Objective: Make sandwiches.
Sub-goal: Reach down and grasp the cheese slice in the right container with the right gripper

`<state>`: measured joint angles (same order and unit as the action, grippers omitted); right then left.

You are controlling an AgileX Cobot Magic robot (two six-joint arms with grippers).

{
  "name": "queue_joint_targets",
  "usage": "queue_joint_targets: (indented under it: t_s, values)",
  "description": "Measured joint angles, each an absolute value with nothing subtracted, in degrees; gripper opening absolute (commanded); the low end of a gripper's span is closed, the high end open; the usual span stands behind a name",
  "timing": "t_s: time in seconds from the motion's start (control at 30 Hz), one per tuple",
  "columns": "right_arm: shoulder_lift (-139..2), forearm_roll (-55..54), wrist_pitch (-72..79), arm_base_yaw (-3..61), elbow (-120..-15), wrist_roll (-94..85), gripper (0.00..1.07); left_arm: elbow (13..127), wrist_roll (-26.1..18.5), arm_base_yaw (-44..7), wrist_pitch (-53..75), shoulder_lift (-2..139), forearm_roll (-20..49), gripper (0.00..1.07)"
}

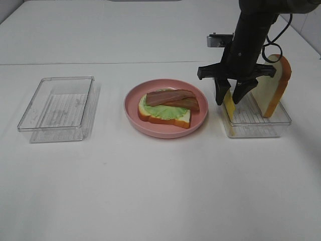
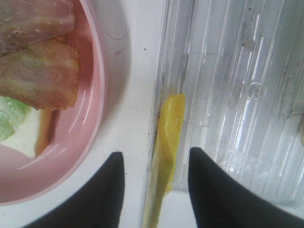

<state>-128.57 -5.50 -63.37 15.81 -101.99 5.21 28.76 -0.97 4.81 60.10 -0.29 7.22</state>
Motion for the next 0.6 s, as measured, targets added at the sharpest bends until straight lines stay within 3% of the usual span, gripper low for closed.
queue_joint_targets:
  t_s: [0.13, 0.6]
  values:
    - [-128.6, -5.5, -63.4, 15.8, -102.0, 5.2, 0.19, 28.8, -1.0, 4.8, 60.1, -0.3, 7.2, 1.0]
    - [-128.6, -5.4, -63.3, 15.8, -102.0, 5.2, 0.19, 28.8, -1.0, 4.8, 60.1, -0.3, 7.2, 1.0]
